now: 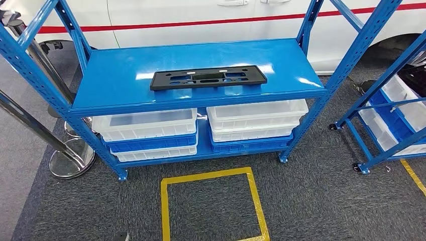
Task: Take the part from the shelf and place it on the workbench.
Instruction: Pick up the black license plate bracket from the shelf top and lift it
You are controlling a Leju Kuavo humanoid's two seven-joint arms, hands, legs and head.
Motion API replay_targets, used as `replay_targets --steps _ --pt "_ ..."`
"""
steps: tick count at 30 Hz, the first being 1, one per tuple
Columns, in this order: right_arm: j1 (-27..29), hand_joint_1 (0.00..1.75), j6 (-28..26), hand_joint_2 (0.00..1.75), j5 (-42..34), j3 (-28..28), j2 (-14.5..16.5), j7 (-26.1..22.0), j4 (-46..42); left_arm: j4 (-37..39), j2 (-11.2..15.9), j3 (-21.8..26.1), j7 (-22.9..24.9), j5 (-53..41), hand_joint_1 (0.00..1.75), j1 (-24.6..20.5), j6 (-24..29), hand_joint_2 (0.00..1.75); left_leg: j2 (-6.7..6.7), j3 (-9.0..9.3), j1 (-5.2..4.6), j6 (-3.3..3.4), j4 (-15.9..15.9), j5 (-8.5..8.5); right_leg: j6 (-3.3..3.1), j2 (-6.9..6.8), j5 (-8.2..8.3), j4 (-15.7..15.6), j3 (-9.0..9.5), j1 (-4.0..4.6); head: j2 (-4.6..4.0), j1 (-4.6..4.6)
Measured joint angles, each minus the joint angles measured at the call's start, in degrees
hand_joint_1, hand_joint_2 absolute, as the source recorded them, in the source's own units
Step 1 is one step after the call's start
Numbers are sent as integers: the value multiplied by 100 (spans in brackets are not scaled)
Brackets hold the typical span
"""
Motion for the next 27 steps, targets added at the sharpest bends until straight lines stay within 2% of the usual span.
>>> replay_targets --steps 3,4,5,6,8,9,10,11,13,15,16,18,19,20,21,23,25,27 --pt "-112 0 -116 175 371 -253 19 -247 -53 311 -87 183 -78 -459 0 29 114 175 3 -8 -21 64 -10 15 29 12 -516 1017 -482 18 0 1" --pt "-144 0 -128 175 409 -312 27 -280 -68 386 -110 225 -75 -510 0 41 130 175 4 -9 -35 66 -7 14 28 13 -567 1250 -606 22 0 1" --pt "-188 0 -131 175 428 -362 36 -304 -84 446 -127 265 -73 -527 0 50 136 175 8 -7 -48 68 -5 11 17 13 -498 1276 -632 24 0 0" --pt "-238 0 -128 175 438 -411 46 -327 -103 496 -144 300 -75 -535 0 54 139 175 12 -1 -60 68 -2 9 -5 11 -330 1092 -555 25 0 0" --pt "-329 0 -113 175 455 -483 59 -357 -134 560 -170 353 -87 -538 0 49 140 175 15 14 -83 63 3 0 -78 6 63 340 -195 43 0 -1" --pt "-365 0 -109 175 462 -509 63 -362 -144 580 -181 370 -92 -539 0 43 141 175 11 14 -98 51 10 -8 -109 2 173 23 -48 57 0 0" --pt "-398 0 -106 175 467 -530 71 -365 -153 600 -191 387 -95 -539 0 38 141 175 9 9 -107 35 16 -13 -132 -1 218 -171 37 73 0 -1" --pt "-425 0 -105 175 471 -548 80 -367 -160 616 -198 403 -99 -539 0 35 141 175 7 4 -111 11 17 -15 -145 -3 208 -241 60 88 0 -2" --pt "-456 0 -154 87 502 -579 111 -370 -173 642 -202 436 -117 -545 0 31 130 87 5 -2 -104 -45 18 -22 -179 -5 237 -286 65 75 0 -2" --pt "-473 0 -311 0 584 -595 144 -404 -187 662 -204 460 -184 -567 0 32 100 0 -5 -87 -95 -108 223 -180 -243 -19 275 -341 85 33 0 -3" --pt "-492 0 -404 0 641 -596 167 -470 -198 672 -204 473 -230 -587 0 33 84 44 -11 -207 -79 -139 488 -343 -269 -28 289 -358 89 14 0 -3" --pt "-582 0 -538 0 754 -594 207 -730 -240 690 -204 493 -306 -627 0 33 60 131 -13 -564 -32 -203 1255 -697 -293 -27 296 -356 72 14 0 -4" --pt "-666 0 -607 0 819 -588 244 -925 -273 699 -204 501 -336 -652 0 32 59 175 -12 -706 -7 -233 1547 -774 -295 -18 297 -350 66 14 0 -3" --pt "-781 0 -693 0 886 -572 291 -1166 -315 706 -204 506 -366 -678 0 31 59 175 -11 -766 16 -260 1655 -741 -294 -5 296 -340 62 11 0 -4" --pt "-922 0 -792 0 958 -544 354 -1434 -366 711 -204 508 -401 -704 0 27 60 175 -10 -717 36 -280 1528 -598 -290 11 294 -324 59 5 0 -4" --pt "-1305 0 -1056 0 1155 -422 527 -2001 -521 715 -204 512 -518 -737 0 4 29 175 0 -396 67 -302 795 -188 -258 45 277 -266 44 -10 0 -4" --pt "-1749 0 -1313 0 1406 -206 714 -2345 -724 718 -207 534 -683 -717 0 -43 -43 175 -1 -165 52 -271 227 17 -187 66 261 -196 -2 -3 0 -4" --pt "-2144 0 -1449 0 1604 90 870 -2402 -956 719 -210 568 -816 -712 0 -88 -89 175 -16 -164 16 -203 136 38 -104 68 283 -184 -44 9 0 -4"
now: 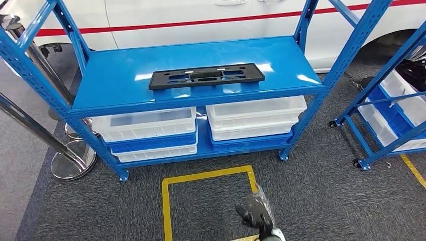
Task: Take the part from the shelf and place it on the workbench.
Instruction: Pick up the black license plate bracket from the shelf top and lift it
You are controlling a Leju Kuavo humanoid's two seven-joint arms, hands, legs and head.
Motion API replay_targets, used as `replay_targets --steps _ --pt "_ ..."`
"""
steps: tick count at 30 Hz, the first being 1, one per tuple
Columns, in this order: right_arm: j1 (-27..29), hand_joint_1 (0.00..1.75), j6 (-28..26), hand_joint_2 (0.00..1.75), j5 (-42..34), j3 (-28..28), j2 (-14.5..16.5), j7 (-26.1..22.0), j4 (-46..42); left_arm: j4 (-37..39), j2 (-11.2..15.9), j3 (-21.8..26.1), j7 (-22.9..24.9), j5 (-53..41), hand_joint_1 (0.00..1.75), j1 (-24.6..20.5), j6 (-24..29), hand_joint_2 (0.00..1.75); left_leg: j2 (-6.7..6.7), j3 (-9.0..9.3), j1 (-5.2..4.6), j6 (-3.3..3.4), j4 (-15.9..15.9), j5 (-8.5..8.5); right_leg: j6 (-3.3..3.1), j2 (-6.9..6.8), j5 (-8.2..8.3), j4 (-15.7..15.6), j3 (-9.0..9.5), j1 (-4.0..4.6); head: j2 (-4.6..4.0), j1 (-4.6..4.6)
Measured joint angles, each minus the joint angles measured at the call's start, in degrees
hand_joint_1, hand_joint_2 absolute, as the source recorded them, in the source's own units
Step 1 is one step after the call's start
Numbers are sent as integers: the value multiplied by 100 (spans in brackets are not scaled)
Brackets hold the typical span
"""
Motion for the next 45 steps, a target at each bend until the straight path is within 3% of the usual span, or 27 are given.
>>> replay_targets --steps 2,3,6,7,8,9,10,12,13,15,17,19,22,23,24,25,26,28,29,33,35,37,38,39,40,43,45 --pt "-302 0 -51 0 116 346 123 -12 -257 0 -9 18 -74 -85 0 -24 -15 175 -2 -15 11 89 -37 55 66 -14 -16 23 -30 -14 0 2" --pt "-432 0 -101 0 181 534 174 -24 -382 0 -16 20 -92 -152 0 -36 -50 175 2 -20 21 133 -62 83 90 -27 -102 134 -83 -23 0 2" --pt "-842 0 -390 0 429 1192 301 110 -655 0 -42 11 -93 -294 0 -100 -305 175 24 -58 20 197 -86 122 131 -52 -619 1073 -523 -33 0 3" --pt "-965 0 -499 0 498 1423 334 184 -714 0 -51 9 -81 -313 0 -121 -382 131 31 -69 12 200 -83 124 137 -52 -726 1391 -676 -32 0 3" --pt "-1063 0 -630 0 570 1641 356 246 -763 0 -60 9 -70 -325 0 -137 -440 87 32 -71 6 201 -80 124 135 -53 -726 1549 -755 -32 0 2" --pt "-1138 0 -801 0 663 1838 371 285 -806 0 -68 8 -61 -335 0 -147 -488 44 26 -65 2 199 -76 123 122 -52 -608 1487 -729 -31 0 2" --pt "-1197 0 -1020 0 776 2020 382 317 -839 0 -79 8 -57 -343 0 -154 -538 0 15 -55 -2 194 -73 119 98 -52 -401 1214 -605 -27 0 2" --pt "-1321 0 -1462 0 979 2392 390 403 -889 1 -100 9 -57 -352 0 -167 -631 0 -3 -49 -16 173 -63 107 24 -53 -12 470 -281 4 0 2" --pt "-1390 0 -1619 0 1071 2576 395 472 -908 2 -111 9 -57 -361 0 -178 -661 0 -6 -65 -23 154 -55 105 -8 -54 71 199 -173 23 0 3" --pt "-1494 0 -1812 0 1418 2911 403 728 -1004 4 -130 9 -58 -400 0 -206 -697 0 -5 -102 -30 100 -57 118 -45 -51 67 18 -126 55 0 2" --pt "-1532 0 -1924 0 2047 3159 409 1081 -1192 4 -136 9 -58 -447 0 -225 -710 0 -1 -106 -27 33 -66 113 -90 -45 87 -49 -111 35 0 2" --pt "-1555 0 -1963 0 2558 3311 420 1295 -1386 4 -137 9 -51 -499 0 -246 -698 0 -1 -201 -22 -26 164 -49 -158 -57 121 -124 -64 -1 0 2" --pt "-1607 0 -1802 131 2101 3423 504 1264 -1457 4 -114 9 -17 -545 0 -273 -603 0 -2 -709 6 -96 1203 -509 -206 -83 121 -135 -45 6 0 1" --pt "-1620 0 -1716 175 1772 3474 534 1237 -1437 4 -99 9 -20 -543 0 -271 -570 0 -2 -839 11 -113 1448 -553 -211 -85 114 -126 -45 9 0 1" --pt "-1632 0 -1661 175 1502 3545 556 1222 -1417 4 -83 10 -39 -537 0 -268 -544 0 -1 -877 16 -125 1496 -492 -213 -84 105 -113 -45 10 0 1" --pt "-1651 0 -1643 175 1338 3625 568 1212 -1395 4 -61 15 -64 -524 0 -269 -512 0 -1 -799 22 -130 1304 -325 -210 -77 93 -94 -44 8 0 1" --pt "-1682 0 -1663 175 1270 3725 580 1226 -1368 4 -39 25 -93 -504 0 -274 -469 0 1 -632 31 -127 930 -102 -200 -69 73 -67 -43 6 0 1" --pt "-1765 0 -1812 175 1439 3952 599 1378 -1295 4 2 71 -144 -442 0 -303 -377 0 -6 -305 25 -96 238 154 -155 -53 34 -15 -60 24 0 2" --pt "-1799 0 -1880 175 1622 4073 604 1510 -1260 4 14 107 -174 -404 0 -315 -339 0 -12 -224 16 -71 58 187 -127 -50 25 1 -71 34 0 3" --pt "-1821 0 -1966 175 2726 4423 559 2288 -1245 2 53 260 -349 -283 0 -315 -285 0 -24 -205 20 53 -42 202 -13 -50 -14 24 -95 42 0 4" --pt "-1807 0 -1980 175 3215 4480 503 2576 -1267 2 52 324 -408 -255 0 -318 -234 0 -19 -194 41 122 -88 229 38 -49 -269 416 -272 30 0 6" --pt "-1763 0 -1985 175 3510 4485 417 2794 -1269 2 45 374 -420 -270 0 -307 -91 0 -16 -199 34 157 -90 228 77 -51 -613 1158 -637 22 0 7" --pt "-1730 0 -1985 175 3662 4484 361 2933 -1266 2 40 392 -414 -307 0 -296 7 0 -17 -200 31 162 -87 225 87 -51 -691 1442 -789 20 0 7" --pt "-1702 0 -1986 175 3888 4482 290 3116 -1263 2 35 404 -397 -368 0 -287 126 0 -21 -200 27 166 -81 221 86 -51 -656 1540 -858 19 0 7" --pt "-1686 0 -1986 175 4143 4479 217 3305 -1259 2 28 410 -369 -441 0 -281 239 0 -26 -198 24 166 -74 217 75 -51 -517 1421 -824 19 0 7" --pt "-1721 0 -1988 175 4956 4490 -2 4035 -1259 2 7 409 -206 -617 0 -308 433 0 -38 -194 1 147 -54 198 -13 -59 46 340 -357 44 0 7" --pt "-1773 0 -1991 175 5313 4604 -184 4767 -1291 2 -3 405 -46 -703 0 -361 446 0 -38 -207 -15 110 -48 197 -55 -66 139 -11 -212 76 0 6"
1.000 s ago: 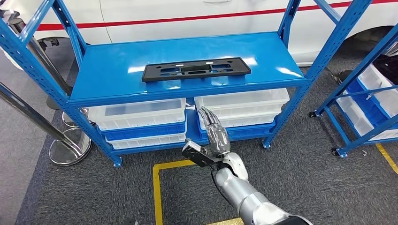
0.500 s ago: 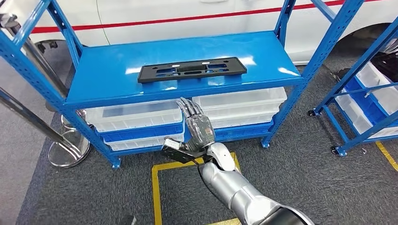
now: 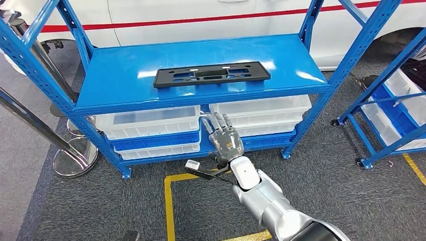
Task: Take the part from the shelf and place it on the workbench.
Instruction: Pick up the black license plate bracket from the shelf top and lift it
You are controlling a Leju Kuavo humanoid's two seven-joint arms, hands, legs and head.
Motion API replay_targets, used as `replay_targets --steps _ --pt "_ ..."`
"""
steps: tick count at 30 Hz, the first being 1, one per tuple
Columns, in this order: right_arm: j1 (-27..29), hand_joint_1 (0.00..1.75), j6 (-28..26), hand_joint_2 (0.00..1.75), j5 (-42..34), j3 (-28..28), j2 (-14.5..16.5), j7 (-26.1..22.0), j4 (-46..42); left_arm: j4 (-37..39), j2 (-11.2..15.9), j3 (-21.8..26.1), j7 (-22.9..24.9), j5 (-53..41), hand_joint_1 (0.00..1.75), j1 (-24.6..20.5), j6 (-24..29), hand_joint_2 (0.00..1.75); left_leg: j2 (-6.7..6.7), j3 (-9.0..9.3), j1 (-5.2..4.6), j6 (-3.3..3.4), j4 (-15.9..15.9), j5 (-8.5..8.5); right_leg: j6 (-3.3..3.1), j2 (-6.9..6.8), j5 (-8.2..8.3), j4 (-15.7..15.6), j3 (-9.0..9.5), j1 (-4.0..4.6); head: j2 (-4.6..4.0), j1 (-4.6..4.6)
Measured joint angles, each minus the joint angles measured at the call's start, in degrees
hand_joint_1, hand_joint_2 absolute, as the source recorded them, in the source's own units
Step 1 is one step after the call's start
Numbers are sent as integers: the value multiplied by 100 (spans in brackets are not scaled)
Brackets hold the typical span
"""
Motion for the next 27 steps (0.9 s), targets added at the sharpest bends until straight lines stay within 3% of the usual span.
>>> replay_targets --steps 2,4,7,8,9,10,13,15,19,21,23,24,25,27 --pt "-71 0 -2 175 80 258 -230 750 -86 0 -7 -2 111 -45 0 -66 -130 0 1 -7 -4 -54 -13 5 -32 -1 20 -33 4 -4 0 1" --pt "-198 0 -3 175 81 535 -458 1288 -222 0 -13 -3 113 -52 0 -139 -409 0 5 -62 0 -111 117 -103 -97 -4 62 -91 25 -40 0 -1" --pt "-418 0 -4 175 81 759 -700 1499 -371 0 -21 -4 75 -41 0 -250 -662 0 10 -490 22 -180 1099 -613 -153 -6 85 -116 38 -58 0 -2" --pt "-461 0 -5 175 82 795 -763 1525 -392 0 -26 -5 68 -41 0 -274 -702 0 10 -655 26 -196 1452 -735 -155 -6 82 -109 38 -56 0 -1" --pt "-491 0 -5 175 83 830 -819 1590 -407 0 -33 -7 55 -49 0 -289 -757 0 11 -746 27 -205 1632 -752 -156 -6 77 -100 38 -55 0 -2" --pt "-525 0 -5 175 83 862 -873 1671 -417 0 -43 -12 35 -67 0 -303 -822 0 12 -740 28 -206 1602 -663 -152 -3 69 -86 39 -56 0 -2" --pt "-701 0 -8 175 84 883 -1026 1685 -452 0 -68 -59 -11 -172 0 -366 -971 0 15 -239 18 -156 525 -103 -100 10 25 -19 32 -48 0 -3" --pt "-791 0 -9 175 84 835 -1113 1559 -499 0 -88 -95 -14 -231 0 -412 -1005 0 6 -39 -3 -104 98 2 -47 11 12 7 11 -30 0 -1" --pt "-802 0 -11 175 84 696 -1235 1420 -661 0 -139 -156 -18 -298 0 -427 -1047 0 3 -15 11 25 -5 33 71 11 -41 67 -29 -36 0 1" --pt "-805 0 -11 175 84 653 -1286 1408 -716 0 -162 -180 -20 -312 0 -438 -1057 0 14 -2 29 83 -50 63 123 12 -327 530 -241 -54 0 1" --pt "-775 0 -11 175 84 623 -1320 1387 -737 0 -175 -195 -20 -315 0 -441 -1063 0 17 -8 26 103 -51 64 168 11 -661 1281 -605 -67 0 1" --pt "-742 0 -11 175 84 602 -1331 1353 -751 0 -180 -198 -19 -313 0 -437 -1065 0 15 -9 25 105 -48 62 183 10 -718 1528 -734 -74 0 2" --pt "-705 0 -11 175 84 575 -1340 1307 -775 0 -182 -199 -17 -310 0 -432 -1066 0 12 -10 25 104 -42 59 189 9 -662 1570 -769 -80 0 2" --pt "-643 0 -11 175 84 508 -1345 1200 -858 0 -190 -199 -17 -304 0 -426 -1066 0 1 -7 25 85 -20 42 176 5 -286 1022 -522 -90 0 2"
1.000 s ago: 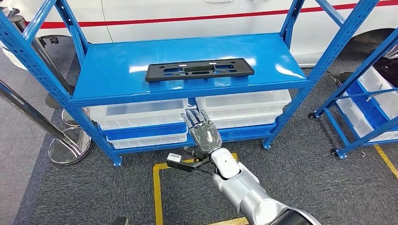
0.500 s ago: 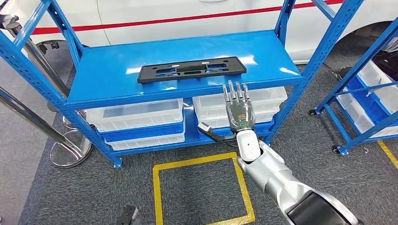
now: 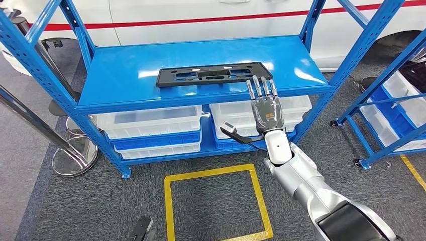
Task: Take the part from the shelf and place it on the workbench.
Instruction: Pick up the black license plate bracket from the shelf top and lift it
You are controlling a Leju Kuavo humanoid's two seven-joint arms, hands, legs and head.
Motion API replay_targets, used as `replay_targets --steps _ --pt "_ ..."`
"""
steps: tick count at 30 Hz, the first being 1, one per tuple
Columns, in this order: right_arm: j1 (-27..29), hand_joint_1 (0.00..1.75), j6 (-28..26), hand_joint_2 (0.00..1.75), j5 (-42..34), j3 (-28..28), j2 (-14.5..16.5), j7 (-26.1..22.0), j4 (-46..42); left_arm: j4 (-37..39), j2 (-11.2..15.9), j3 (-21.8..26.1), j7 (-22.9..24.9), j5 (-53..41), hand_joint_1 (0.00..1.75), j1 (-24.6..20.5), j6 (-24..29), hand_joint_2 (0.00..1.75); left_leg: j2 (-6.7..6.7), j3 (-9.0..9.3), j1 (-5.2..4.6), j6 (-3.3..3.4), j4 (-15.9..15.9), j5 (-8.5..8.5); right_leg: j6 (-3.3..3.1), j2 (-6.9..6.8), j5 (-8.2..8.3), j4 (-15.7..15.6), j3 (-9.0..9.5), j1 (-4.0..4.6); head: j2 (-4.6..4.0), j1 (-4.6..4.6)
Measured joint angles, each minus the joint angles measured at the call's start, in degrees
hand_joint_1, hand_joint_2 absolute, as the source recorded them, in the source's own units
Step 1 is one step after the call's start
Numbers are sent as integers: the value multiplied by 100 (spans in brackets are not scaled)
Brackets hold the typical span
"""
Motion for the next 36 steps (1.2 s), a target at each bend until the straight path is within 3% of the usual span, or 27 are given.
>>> replay_targets --steps 2,3,7,9,11,12,13,14,16,18,21,23,24,26,27,28,29,30,32,34,36 --pt "39 0 0 175 1 -61 5 -69 -86 0 -10 0 -7 2 0 -1 0 0 -4 -12 -20 -42 32 -27 -38 1 283 -720 342 11 0 -2" --pt "61 0 0 175 2 -80 14 -89 -119 0 -14 0 -12 2 0 -2 0 0 -3 -19 -31 -66 41 -33 -60 4 332 -917 429 22 0 -2" --pt "159 0 0 175 2 -156 53 -175 -227 0 -24 0 -27 2 0 -1 0 0 0 -49 -32 -173 80 -82 -195 1 348 -1017 458 32 0 -4" --pt "177 0 0 175 2 -225 96 -256 -272 0 -29 0 -50 0 0 -4 0 0 4 -225 -17 -225 481 -333 -283 -11 365 -1050 477 17 0 -4" --pt "218 0 1 175 0 -271 144 -346 -285 0 -33 0 -68 -4 0 -6 0 0 7 -567 -10 -258 1243 -687 -328 -13 361 -1052 479 31 0 -4" --pt "255 0 1 175 -13 -293 171 -439 -280 0 -35 0 -75 -8 0 -6 0 0 7 -715 -9 -265 1551 -785 -335 -13 358 -1050 480 39 0 -4" --pt "296 0 2 175 -39 -334 201 -578 -267 0 -37 0 -81 -10 0 -5 0 0 7 -776 -9 -263 1669 -775 -338 -11 356 -1047 481 48 0 -4" --pt "336 0 2 175 -71 -395 246 -749 -248 0 -39 0 -87 -13 0 -7 0 0 7 -726 -10 -250 1557 -657 -339 -7 354 -1044 484 57 0 -4" --pt "394 0 1 175 -119 -551 358 -1049 -201 0 -40 0 -96 -15 0 -19 0 0 7 -374 -25 -181 806 -262 -336 4 348 -1041 494 72 0 -4" --pt "429 0 1 175 -121 -685 460 -1204 -165 0 -42 0 -102 -16 0 -39 1 0 7 -62 -56 -110 161 -53 -303 10 345 -1034 485 91 0 -4" --pt "487 0 0 175 -119 -829 554 -1323 -120 0 -53 0 -112 -16 0 -45 3 0 1 20 -71 -70 -13 -32 -215 4 353 -1047 474 94 0 -4" --pt "501 0 -1 175 -121 -907 593 -1372 -99 0 -69 1 -117 -16 0 -48 9 0 6 57 -36 -28 -87 11 -155 2 256 -941 441 95 0 0" --pt "501 0 -1 175 -122 -943 604 -1390 -91 0 -79 1 -120 -17 0 -55 11 0 11 75 -15 -8 -121 30 -127 2 123 -738 354 90 0 3" --pt "520 0 0 175 -122 -1004 615 -1420 -68 0 -89 2 -126 -19 0 -66 13 0 16 78 -9 9 -130 36 -81 0 -237 -33 23 53 0 5" --pt "544 0 0 175 -122 -1028 620 -1435 -52 0 -92 2 -129 -19 0 -63 13 0 16 77 -9 9 -128 34 -58 -1 -360 314 -151 35 0 5" --pt "570 0 0 175 -122 -1047 624 -1448 -36 0 -93 2 -131 -19 0 -59 13 0 15 77 -8 7 -123 30 -40 -3 -382 503 -256 19 0 4" --pt "589 0 0 175 -122 -1066 628 -1457 -20 0 -93 2 -132 -20 0 -56 13 0 11 78 -6 0 -116 25 -27 -5 -290 479 -256 3 0 4" --pt "597 0 0 175 -122 -1085 632 -1462 -8 0 -95 2 -133 -20 0 -54 13 0 5 81 -4 -13 -105 15 -22 -8 -105 224 -140 -13 0 4" --pt "587 0 0 175 -122 -1116 644 -1464 4 0 -102 2 -134 -20 0 -58 13 0 -2 74 -13 -64 -57 -22 -25 -12 255 -551 234 -23 0 5" --pt "581 0 0 175 -120 -1137 668 -1465 11 0 -106 2 -139 -20 0 -64 13 0 -3 53 -30 -125 -15 -54 -66 -2 363 -967 425 -6 0 2" --pt "593 0 0 175 -107 -1171 686 -1468 22 0 -106 2 -148 -22 0 -67 13 0 -2 45 -24 -175 -12 -61 -140 13 350 -989 420 16 0 0"
